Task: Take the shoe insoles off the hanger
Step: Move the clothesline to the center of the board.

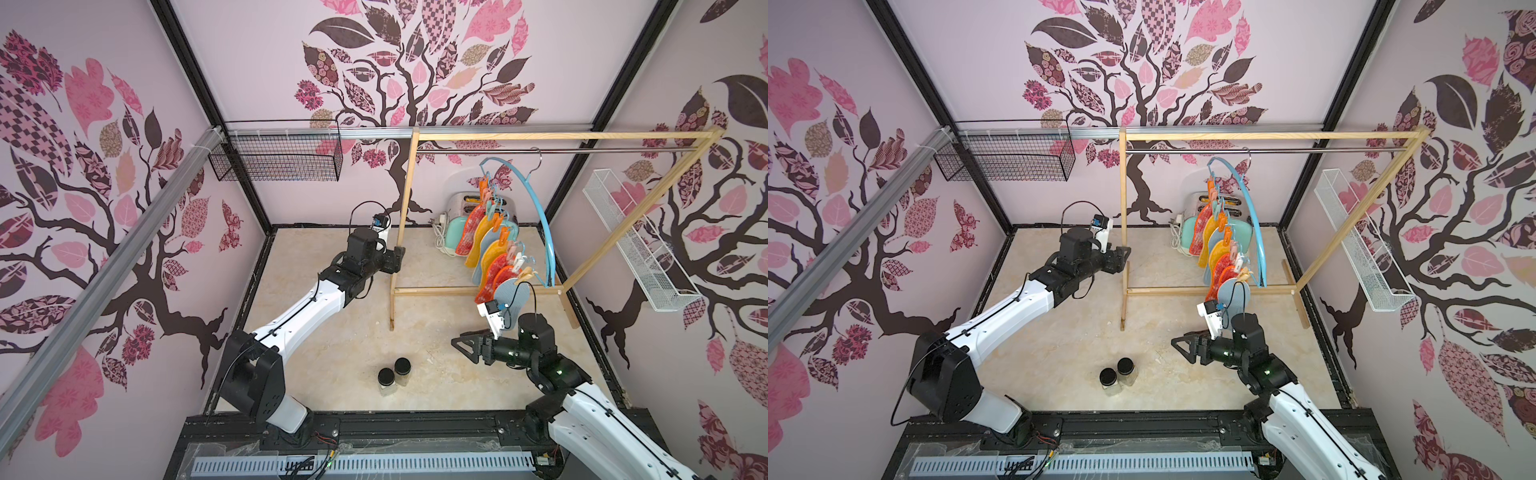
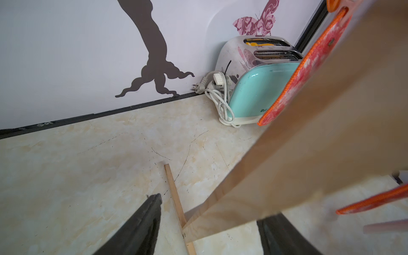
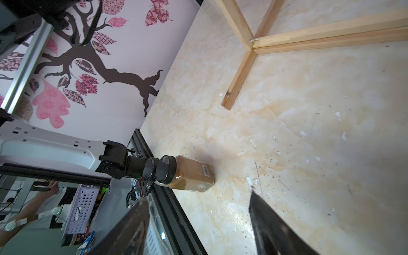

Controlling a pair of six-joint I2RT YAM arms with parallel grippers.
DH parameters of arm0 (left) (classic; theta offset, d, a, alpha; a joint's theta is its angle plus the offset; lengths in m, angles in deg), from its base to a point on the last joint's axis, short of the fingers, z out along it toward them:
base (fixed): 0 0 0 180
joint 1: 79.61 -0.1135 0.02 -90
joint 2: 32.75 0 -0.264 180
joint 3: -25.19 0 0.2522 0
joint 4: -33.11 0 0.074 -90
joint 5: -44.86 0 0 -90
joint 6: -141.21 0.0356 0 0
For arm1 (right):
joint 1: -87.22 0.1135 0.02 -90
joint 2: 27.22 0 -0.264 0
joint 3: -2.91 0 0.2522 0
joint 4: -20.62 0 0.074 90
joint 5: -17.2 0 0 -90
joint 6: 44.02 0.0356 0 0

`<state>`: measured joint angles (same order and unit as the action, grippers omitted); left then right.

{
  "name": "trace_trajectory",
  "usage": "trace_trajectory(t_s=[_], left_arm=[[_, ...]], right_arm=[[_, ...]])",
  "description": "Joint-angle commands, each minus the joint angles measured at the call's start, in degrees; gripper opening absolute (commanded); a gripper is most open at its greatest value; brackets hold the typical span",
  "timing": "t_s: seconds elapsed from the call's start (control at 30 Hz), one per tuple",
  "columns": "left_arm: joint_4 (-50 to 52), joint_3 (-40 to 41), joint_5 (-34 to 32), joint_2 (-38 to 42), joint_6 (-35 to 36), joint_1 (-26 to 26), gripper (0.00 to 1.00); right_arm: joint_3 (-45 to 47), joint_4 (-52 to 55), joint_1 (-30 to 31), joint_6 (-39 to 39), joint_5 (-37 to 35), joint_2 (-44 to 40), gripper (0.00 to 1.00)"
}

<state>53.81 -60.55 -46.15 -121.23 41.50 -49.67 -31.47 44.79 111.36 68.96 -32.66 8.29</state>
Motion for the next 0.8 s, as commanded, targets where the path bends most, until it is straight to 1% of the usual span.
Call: trace_trajectory(t_s=[0.0,0.07,0.13,0.2,0.23,0.3,0.47,0.7,0.77], left_arm=[[-2.2,-1.7,-5.1,-0.8,-1.5,0.0,0.66],[-2.3,-1.9,-6.5,-1.4,-1.5,0.0,0.62],[-2.3,-2.2,-7.9,-1.9,-1.7,0.0,0.54],[-2.3,-2.1,-8.9,-2.1,-1.9,0.0,0.50],[-2.3,-2.0,-9.3,-2.1,-2.0,0.0,0.46],[-2.0,-2.0,-10.9,-2.3,-2.2,0.0,0.42],[-1.1,-2.3,-12.7,-2.3,-2.1,-0.9,0.24],[0.4,-1.6,-12.8,-1.1,-2.8,-5.0,0.13],[0.7,-1.1,-12.4,-0.7,-2.7,-6.6,0.12]], right_arm=[[-0.4,-3.5,1.0,0.1,3.2,-0.8,0.73],[-0.2,-4.2,1.4,0.3,3.3,-1.4,0.73],[0.0,-4.2,1.5,0.3,3.2,-1.9,0.73],[0.1,-4.0,1.6,0.2,2.9,-2.1,0.72],[0.1,-4.0,1.5,0.1,2.8,-2.0,0.72],[0.0,-4.0,1.5,0.1,2.8,-2.0,0.72],[0.0,-3.7,1.6,-0.1,2.4,-2.0,0.71],[-0.1,-3.5,1.7,-0.3,2.5,-2.6,0.71],[0.0,-3.6,1.6,-0.3,2.5,-2.7,0.71]])
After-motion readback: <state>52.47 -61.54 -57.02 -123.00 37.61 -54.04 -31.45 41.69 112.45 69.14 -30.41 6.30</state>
